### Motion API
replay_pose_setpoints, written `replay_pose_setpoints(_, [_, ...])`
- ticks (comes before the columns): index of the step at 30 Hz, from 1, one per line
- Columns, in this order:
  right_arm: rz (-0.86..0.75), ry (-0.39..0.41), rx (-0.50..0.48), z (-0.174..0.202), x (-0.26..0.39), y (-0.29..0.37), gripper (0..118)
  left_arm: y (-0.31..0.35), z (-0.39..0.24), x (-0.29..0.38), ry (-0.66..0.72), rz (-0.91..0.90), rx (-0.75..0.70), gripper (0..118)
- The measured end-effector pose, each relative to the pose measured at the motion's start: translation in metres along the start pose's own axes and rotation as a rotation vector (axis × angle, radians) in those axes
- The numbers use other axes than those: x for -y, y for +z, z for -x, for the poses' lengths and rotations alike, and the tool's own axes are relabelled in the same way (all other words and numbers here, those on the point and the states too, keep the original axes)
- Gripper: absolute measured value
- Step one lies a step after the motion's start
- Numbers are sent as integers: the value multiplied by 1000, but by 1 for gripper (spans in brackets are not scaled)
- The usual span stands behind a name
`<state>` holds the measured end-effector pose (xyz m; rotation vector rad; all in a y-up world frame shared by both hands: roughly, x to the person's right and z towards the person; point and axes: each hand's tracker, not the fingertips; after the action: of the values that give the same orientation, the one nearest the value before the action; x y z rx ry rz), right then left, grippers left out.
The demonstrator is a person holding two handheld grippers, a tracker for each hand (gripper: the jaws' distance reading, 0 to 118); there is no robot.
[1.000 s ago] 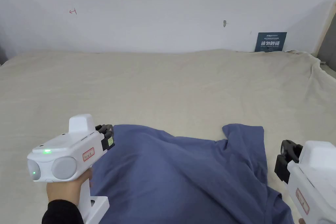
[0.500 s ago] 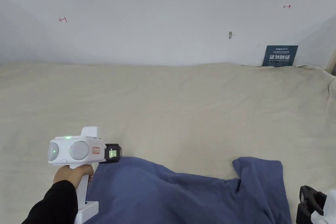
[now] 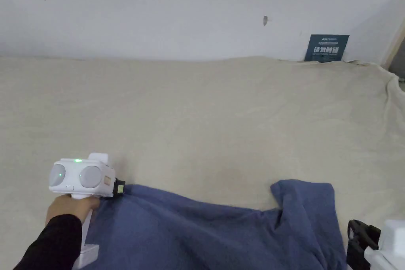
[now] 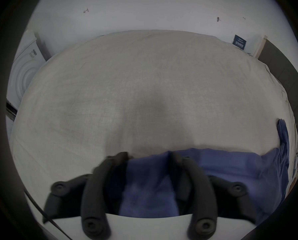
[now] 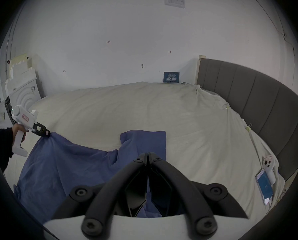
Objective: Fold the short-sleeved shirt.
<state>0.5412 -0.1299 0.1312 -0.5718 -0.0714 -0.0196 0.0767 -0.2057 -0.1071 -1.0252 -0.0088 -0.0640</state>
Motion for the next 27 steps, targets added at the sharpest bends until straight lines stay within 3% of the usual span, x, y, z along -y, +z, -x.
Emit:
replay_pose_setpoints(2, [29, -33, -10, -6, -6, -12, 0, 5, 0, 2, -16, -2, 7, 8])
replay_pose_setpoints(8, [193, -64, -20, -20, -26, -60, 7, 62, 10, 14, 62, -129, 89, 7])
replay_pose_setpoints(11, [261, -57, -8, -25, -25, -85, 52, 94, 18, 19, 72, -170, 126, 7])
replay_pose_setpoints(12, [288, -46, 5, -26, -23, -94, 63, 105, 20, 21, 75, -178, 127, 7])
replay_pose_setpoints(13, [314, -42, 23, -27, -20, -103, 64, 113, 22, 22, 76, -186, 133, 7])
replay_pose_setpoints(17, [412, -49, 57, -30, -6, -134, 63, 139, 21, 28, 61, -206, 132, 7])
replay_pose_setpoints(21, [542, 38, 110, -26, 18, -162, 61, 146, 21, 34, 58, -209, 127, 7])
replay_pose_setpoints(23, [458, 29, 107, -22, 22, -155, 57, 147, 22, 38, 64, -205, 124, 7])
replay_pose_setpoints(25, [463, 2, 69, -20, 21, -152, 38, 145, 22, 41, 70, -199, 122, 7])
replay_pose_setpoints(27, [470, 1, 68, -15, 22, -146, 2, 145, 21, 45, 79, -194, 118, 7])
